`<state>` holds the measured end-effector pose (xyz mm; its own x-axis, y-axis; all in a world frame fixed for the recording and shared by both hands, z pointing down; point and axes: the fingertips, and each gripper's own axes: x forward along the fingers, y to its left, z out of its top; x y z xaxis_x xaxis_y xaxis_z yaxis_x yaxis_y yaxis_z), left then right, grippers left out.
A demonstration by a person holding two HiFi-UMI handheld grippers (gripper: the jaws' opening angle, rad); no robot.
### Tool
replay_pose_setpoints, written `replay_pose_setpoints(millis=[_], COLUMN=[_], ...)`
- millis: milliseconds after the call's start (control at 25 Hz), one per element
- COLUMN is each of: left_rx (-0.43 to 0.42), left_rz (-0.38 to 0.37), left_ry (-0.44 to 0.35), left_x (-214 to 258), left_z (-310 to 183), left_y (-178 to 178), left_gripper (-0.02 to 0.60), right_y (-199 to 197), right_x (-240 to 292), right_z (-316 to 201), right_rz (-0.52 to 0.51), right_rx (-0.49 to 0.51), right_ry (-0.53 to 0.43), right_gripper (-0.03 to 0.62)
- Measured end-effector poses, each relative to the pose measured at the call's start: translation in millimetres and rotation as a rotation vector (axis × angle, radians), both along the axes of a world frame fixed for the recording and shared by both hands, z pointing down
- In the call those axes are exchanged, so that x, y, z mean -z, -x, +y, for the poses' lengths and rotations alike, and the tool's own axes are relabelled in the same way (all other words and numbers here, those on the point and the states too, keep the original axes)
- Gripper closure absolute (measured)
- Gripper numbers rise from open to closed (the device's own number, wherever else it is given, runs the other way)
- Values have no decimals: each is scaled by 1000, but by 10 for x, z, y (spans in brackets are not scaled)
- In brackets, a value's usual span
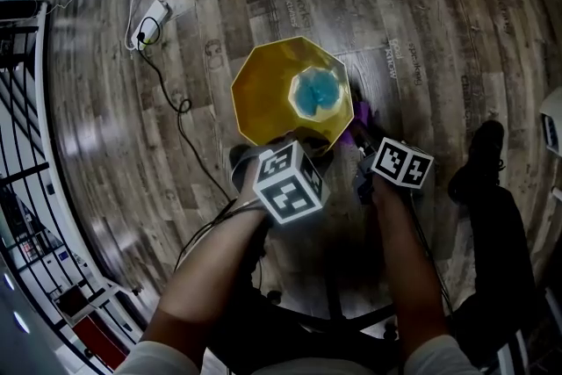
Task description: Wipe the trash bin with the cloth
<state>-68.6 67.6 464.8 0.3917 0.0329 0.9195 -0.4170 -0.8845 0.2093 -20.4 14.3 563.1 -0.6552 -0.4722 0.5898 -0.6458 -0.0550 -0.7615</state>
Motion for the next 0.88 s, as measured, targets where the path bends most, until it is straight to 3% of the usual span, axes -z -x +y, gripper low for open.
replay_pose_setpoints(millis=[320, 560, 880], left_rx=[20, 17, 9], left_rz=[5, 10, 27], left_ry=[12, 11, 23], left_x=[-7, -13, 14], left_z=[17, 20, 58], left_y=[6, -31, -25], left_gripper=[528, 528, 528], right_y=[43, 53, 213], right_x=[-388, -722, -1007], right_z=[-37, -76, -57], right_rz=[108, 281, 395], right_rx=[72, 186, 312], right_ry=[39, 41, 62], right_gripper=[450, 451, 451])
